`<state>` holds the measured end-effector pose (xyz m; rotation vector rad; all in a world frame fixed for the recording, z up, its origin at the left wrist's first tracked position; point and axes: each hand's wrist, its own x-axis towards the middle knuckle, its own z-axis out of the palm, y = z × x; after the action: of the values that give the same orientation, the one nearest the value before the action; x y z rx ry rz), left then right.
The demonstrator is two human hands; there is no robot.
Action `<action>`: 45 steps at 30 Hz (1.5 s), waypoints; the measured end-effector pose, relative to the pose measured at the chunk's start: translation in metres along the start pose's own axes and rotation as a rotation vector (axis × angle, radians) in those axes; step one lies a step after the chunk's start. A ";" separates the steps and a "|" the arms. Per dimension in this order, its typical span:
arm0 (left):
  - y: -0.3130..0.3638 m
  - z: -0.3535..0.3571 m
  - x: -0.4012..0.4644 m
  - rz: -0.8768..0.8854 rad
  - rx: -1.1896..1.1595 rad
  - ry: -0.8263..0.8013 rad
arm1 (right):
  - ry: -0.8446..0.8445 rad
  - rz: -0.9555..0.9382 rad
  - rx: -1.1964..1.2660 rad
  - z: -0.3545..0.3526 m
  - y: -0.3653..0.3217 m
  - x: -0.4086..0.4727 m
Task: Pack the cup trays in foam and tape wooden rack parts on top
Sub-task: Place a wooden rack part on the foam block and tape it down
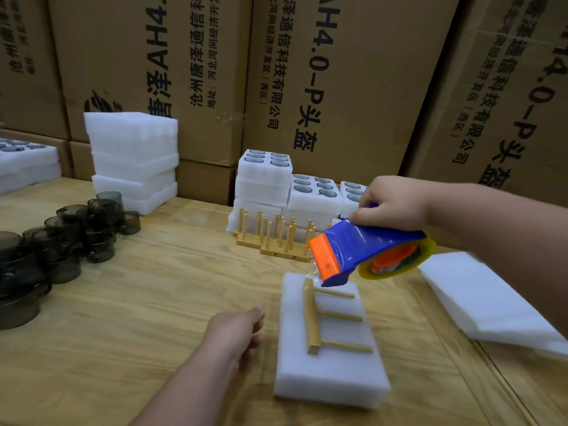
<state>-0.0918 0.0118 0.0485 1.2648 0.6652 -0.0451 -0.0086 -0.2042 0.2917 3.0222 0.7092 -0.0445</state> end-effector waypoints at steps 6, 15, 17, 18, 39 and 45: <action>-0.005 0.007 0.004 0.026 0.234 0.073 | -0.043 -0.044 -0.059 -0.001 -0.016 0.023; -0.010 0.011 0.002 0.189 0.689 0.030 | -0.054 -0.027 -0.095 0.009 -0.004 0.027; -0.013 0.011 0.003 0.227 0.684 0.058 | -0.062 -0.018 -0.086 0.012 0.000 0.024; -0.014 0.012 0.004 0.253 0.695 0.076 | -0.064 -0.014 -0.080 0.014 0.002 0.022; -0.001 0.081 -0.013 0.782 1.236 -0.265 | 0.000 -0.015 0.400 0.116 0.080 -0.027; 0.019 0.096 -0.022 0.630 1.399 -0.262 | -0.064 -0.219 0.215 0.125 0.089 -0.050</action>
<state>-0.0604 -0.0745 0.0888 2.7019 -0.1381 -0.1692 -0.0167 -0.3112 0.1708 3.1073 1.0916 -0.2376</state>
